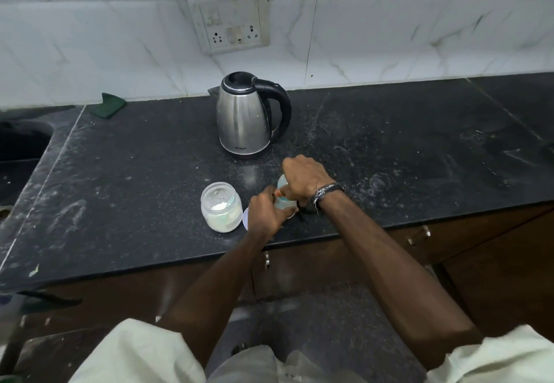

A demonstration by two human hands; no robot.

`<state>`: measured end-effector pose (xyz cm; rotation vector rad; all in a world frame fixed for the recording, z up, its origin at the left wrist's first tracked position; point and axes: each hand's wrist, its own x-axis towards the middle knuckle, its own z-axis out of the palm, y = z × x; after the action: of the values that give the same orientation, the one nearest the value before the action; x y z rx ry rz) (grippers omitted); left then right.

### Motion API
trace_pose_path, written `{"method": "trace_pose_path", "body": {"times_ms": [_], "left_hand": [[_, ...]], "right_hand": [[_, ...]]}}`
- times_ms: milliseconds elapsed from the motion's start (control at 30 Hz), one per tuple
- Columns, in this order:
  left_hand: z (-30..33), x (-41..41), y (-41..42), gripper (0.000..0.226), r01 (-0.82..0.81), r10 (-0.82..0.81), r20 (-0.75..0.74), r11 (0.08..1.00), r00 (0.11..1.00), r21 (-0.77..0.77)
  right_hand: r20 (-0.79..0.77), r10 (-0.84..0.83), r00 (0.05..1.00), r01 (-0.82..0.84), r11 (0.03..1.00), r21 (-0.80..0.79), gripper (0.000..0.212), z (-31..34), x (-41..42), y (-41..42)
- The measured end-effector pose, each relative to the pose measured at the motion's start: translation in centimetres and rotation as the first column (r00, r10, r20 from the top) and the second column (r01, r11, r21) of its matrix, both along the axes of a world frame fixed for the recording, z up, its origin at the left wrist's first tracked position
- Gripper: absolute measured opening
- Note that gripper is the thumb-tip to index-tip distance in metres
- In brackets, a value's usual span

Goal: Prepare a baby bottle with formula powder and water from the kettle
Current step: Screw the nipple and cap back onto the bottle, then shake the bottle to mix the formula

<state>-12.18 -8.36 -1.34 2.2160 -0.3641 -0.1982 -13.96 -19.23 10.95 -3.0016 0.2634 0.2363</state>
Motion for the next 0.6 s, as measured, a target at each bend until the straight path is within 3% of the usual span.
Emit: {"method": "trace_pose_path", "body": {"times_ms": [200,300,400,500,600], "left_hand": [[0.5,-0.2,0.3,0.052,0.027,-0.028,-0.036,0.999,0.999,-0.040],[1.3,0.1,0.6,0.053,0.108,-0.121,-0.107,0.987,0.987,-0.116],[2.7,0.1,1.2,0.072,0.130,-0.160,-0.102,0.958,0.982,-0.255],[4.5,-0.1,2.0,0.077,0.052,-0.045,0.031,0.945,0.999,-0.322],[6.7,0.0,3.1,0.061,0.049,0.076,0.288,0.912,0.955,-0.406]], "right_hand": [[0.008,-0.009,1.000,0.009,0.999,-0.037,0.045,-0.5,-0.1,-0.1],[0.004,-0.026,1.000,0.026,1.000,0.004,0.045,-0.9,-0.3,-0.7],[-0.011,-0.049,0.999,0.050,0.995,0.089,0.047,-1.4,-0.6,-1.3],[-0.032,-0.060,0.998,0.064,0.989,0.133,0.057,-2.5,-1.1,-1.8],[0.017,-0.105,0.994,0.099,0.972,0.214,0.066,-4.1,-1.5,-1.9]]}}
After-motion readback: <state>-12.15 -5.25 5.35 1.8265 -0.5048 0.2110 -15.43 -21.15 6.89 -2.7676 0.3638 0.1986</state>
